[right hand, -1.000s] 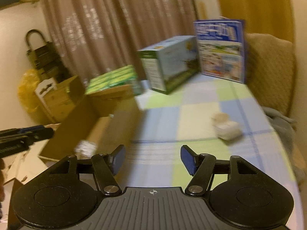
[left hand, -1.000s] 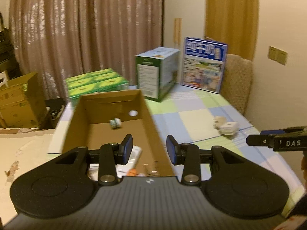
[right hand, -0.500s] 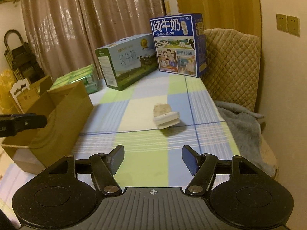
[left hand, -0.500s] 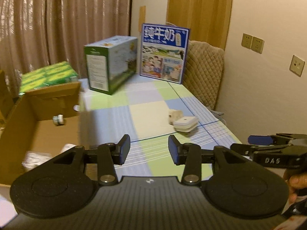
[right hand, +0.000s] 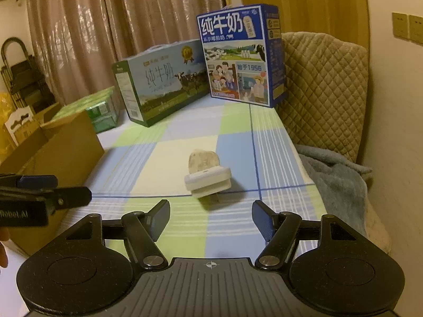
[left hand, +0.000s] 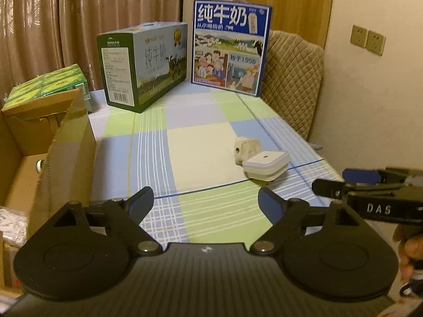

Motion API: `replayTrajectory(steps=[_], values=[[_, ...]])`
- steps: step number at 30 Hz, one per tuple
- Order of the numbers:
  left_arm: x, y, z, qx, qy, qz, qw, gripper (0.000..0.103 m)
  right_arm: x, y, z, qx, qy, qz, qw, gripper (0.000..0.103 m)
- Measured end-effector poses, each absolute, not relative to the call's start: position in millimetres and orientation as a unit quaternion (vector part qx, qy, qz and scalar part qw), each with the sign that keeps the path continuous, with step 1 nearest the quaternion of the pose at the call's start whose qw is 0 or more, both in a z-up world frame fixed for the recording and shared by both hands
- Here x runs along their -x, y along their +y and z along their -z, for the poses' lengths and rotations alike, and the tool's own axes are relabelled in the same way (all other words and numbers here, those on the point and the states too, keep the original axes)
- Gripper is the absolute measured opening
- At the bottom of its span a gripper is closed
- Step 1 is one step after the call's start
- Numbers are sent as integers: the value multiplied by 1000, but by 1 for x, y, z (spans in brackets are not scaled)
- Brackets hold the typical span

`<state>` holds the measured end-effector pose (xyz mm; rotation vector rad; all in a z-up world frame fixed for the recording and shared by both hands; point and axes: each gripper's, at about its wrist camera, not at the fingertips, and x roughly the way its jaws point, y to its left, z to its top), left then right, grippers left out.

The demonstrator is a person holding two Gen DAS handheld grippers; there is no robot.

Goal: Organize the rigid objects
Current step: 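Move both open grippers back toward the white plug and night-light, then grasp the white square night-light with the right gripper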

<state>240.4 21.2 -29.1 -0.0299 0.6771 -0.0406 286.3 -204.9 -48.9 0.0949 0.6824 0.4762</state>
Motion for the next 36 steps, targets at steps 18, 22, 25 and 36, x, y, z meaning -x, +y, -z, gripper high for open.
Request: replayTrajectory(steps=[18, 22, 25, 36], values=[[-284, 30, 100, 27, 367, 1, 930, 90, -355, -161, 94, 16, 341, -250, 906, 78], [-288, 35, 103, 32, 369, 0, 929, 90, -361, -153, 97, 22, 339, -255, 905, 78], [-291, 37, 105, 35, 371, 0, 928, 90, -365, -148, 99, 26, 338, -255, 906, 78], [-293, 38, 108, 41, 378, 4, 925, 90, -368, -141, 103, 33, 343, -257, 903, 78]])
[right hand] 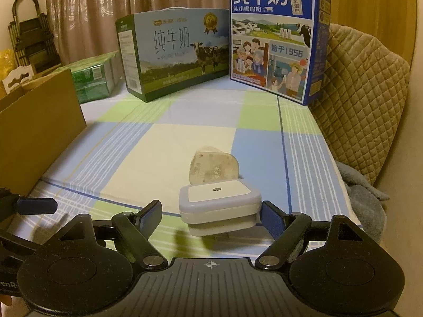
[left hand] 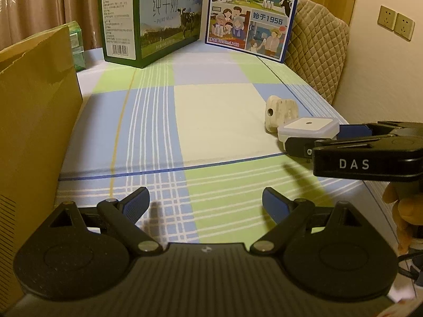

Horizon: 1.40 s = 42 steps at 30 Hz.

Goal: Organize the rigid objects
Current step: 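Grasp the white square night-light with the right gripper, then grasp the white plug adapter with the left gripper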

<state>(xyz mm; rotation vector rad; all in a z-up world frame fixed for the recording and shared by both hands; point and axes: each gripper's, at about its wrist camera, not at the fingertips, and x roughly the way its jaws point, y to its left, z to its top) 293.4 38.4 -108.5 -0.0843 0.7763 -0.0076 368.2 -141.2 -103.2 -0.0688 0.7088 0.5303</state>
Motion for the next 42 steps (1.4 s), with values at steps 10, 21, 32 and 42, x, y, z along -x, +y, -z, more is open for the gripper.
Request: replayTrajectory(steps=[10, 21, 32, 42], values=[[-295, 41, 109, 45, 381, 3, 923, 90, -374, -140, 107, 29, 348, -256, 901, 78], [-295, 39, 110, 43, 382, 3, 923, 90, -377, -138, 109, 42, 353, -257, 899, 60], [-320, 11, 93, 33, 357, 24, 933, 90, -384, -191, 85, -47, 333, -172, 926, 59], [-381, -22, 96, 9, 329, 66, 942, 79, -393, -228, 83, -101, 337, -117, 929, 59]])
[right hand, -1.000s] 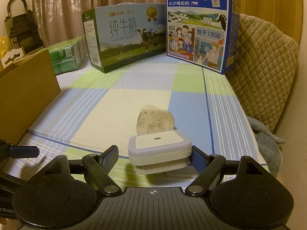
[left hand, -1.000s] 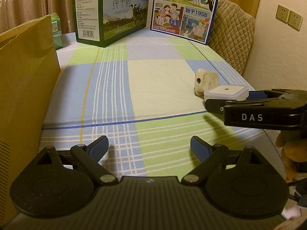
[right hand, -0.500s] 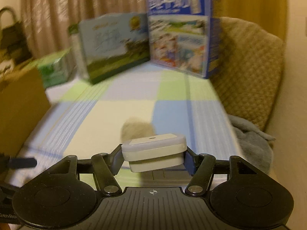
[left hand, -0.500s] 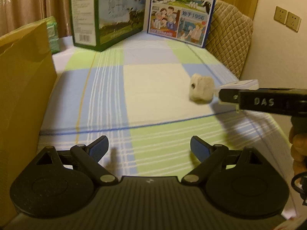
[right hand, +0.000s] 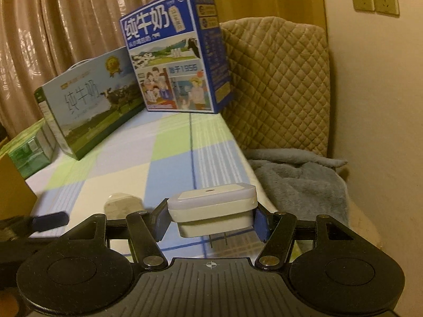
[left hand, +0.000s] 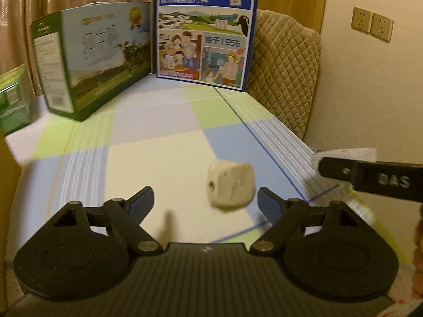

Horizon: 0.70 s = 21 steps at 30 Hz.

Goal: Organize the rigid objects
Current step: 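Grasp the white plug adapter with the left gripper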

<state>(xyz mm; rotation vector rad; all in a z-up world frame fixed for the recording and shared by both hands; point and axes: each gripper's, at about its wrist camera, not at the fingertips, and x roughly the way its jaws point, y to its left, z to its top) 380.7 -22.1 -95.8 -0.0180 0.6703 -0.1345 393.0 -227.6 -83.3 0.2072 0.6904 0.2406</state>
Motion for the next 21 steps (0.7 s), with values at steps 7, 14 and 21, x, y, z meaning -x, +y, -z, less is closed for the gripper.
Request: replayTrajectory(steps=[7, 14, 21], values=[[-403, -46, 111, -13, 334, 77, 939, 68, -397, -241, 87, -128, 344, -101, 925, 59], [-410, -53, 116, -33, 343, 70, 936, 46, -398, -239, 87, -127, 344, -110, 924, 59], [-370, -33, 111, -19, 350, 64, 934, 45, -395, -233, 84, -127, 342, -119, 923, 59]])
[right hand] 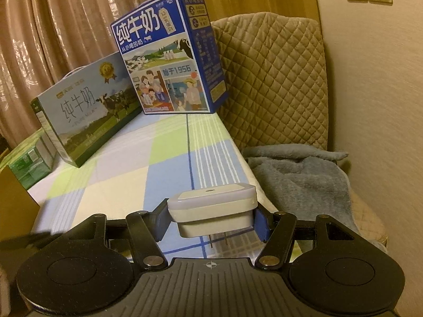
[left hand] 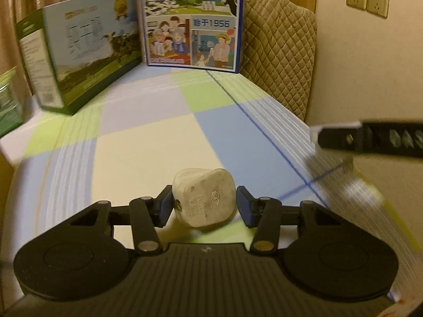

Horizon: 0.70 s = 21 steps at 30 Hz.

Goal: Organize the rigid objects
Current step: 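Grasp the white plug adapter with the left gripper, then carry the plug with the left gripper while the right carries the night-light to the box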

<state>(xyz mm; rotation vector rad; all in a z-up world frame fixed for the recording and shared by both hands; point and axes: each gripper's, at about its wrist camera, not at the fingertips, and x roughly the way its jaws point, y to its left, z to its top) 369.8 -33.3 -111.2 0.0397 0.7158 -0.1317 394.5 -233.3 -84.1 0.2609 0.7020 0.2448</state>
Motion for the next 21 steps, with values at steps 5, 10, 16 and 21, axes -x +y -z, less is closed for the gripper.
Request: replayTrajectory(steps=[5, 10, 16, 21], values=[[-317, -17, 105, -14, 342, 48, 938, 45, -385, -231, 79, -126, 339, -128, 923, 59], [-266, -9, 94, -11, 334, 39, 942, 45, -370, -224, 70, -121, 339, -146, 922, 59], [-214, 7, 75, 10, 332, 27, 943, 45, -329, -209, 54, -113, 337, -184, 916, 59], [-174, 21, 59, 28, 334, 16, 942, 45, -283, -195, 39, -90, 328, -214, 916, 59]])
